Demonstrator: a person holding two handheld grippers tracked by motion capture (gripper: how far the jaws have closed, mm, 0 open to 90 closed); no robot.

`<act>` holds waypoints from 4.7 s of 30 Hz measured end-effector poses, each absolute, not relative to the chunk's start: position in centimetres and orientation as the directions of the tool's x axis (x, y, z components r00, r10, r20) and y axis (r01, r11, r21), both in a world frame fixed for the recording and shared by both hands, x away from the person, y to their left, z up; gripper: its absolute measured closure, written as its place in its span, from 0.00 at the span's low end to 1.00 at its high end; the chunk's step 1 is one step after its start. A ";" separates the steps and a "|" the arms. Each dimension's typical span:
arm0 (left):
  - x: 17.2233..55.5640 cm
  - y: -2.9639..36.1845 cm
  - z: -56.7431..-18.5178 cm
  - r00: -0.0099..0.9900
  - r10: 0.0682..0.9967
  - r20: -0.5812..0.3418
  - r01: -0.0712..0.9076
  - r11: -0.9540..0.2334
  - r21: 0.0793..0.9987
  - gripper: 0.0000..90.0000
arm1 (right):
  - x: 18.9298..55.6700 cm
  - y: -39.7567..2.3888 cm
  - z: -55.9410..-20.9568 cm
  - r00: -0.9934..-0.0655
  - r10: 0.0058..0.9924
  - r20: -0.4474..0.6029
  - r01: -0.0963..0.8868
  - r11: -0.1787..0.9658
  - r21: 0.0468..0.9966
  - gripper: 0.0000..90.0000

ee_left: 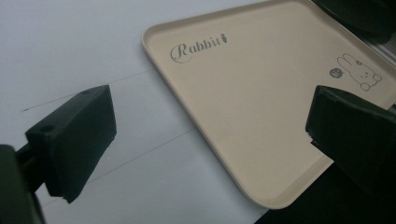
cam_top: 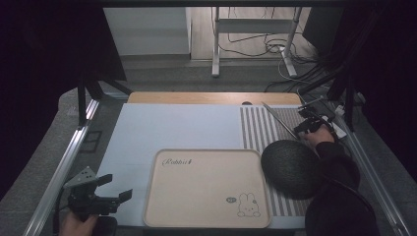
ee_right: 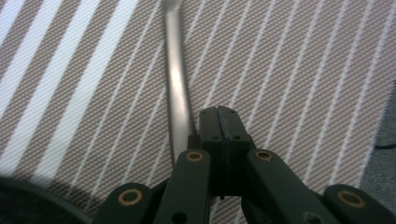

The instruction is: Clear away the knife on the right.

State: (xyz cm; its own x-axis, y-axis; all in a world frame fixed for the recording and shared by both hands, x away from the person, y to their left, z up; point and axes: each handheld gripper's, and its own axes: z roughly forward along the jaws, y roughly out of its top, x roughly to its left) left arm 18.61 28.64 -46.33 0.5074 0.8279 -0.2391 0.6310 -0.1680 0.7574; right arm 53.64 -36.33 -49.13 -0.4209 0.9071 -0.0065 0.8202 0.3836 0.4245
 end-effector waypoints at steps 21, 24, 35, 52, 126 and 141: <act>18.6 28.6 -46.3 0.510 0.827 -0.235 0.632 -0.175 0.755 0.03 | 54.5 -34.8 -47.9 -0.384 0.922 0.049 0.826 0.319 0.465 0.09; 18.6 28.6 -46.3 0.510 0.827 -0.237 0.632 -0.174 0.755 0.03 | 54.8 -33.9 -48.3 -0.384 0.923 -0.001 0.820 0.341 0.459 0.00; 18.6 28.6 -46.3 0.510 0.827 -0.235 0.633 -0.176 0.754 0.03 | 56.1 -32.1 -50.1 -0.433 0.900 -0.052 0.809 0.413 0.419 0.08; 18.6 28.6 -46.4 0.509 0.829 -0.233 0.635 -0.179 0.751 0.03 | 56.6 -33.1 -49.4 -0.429 0.903 -0.011 0.807 0.388 0.445 0.88; 18.6 28.5 -46.3 0.512 0.829 -0.225 0.630 -0.184 0.755 0.03 | 41.1 -22.0 -43.8 -0.734 0.676 0.067 0.624 0.632 0.459 0.89; 18.7 28.5 -46.3 0.511 0.829 -0.226 0.630 -0.183 0.755 0.03 | 35.8 -16.8 -45.7 -0.792 0.599 0.115 0.593 0.712 0.377 0.89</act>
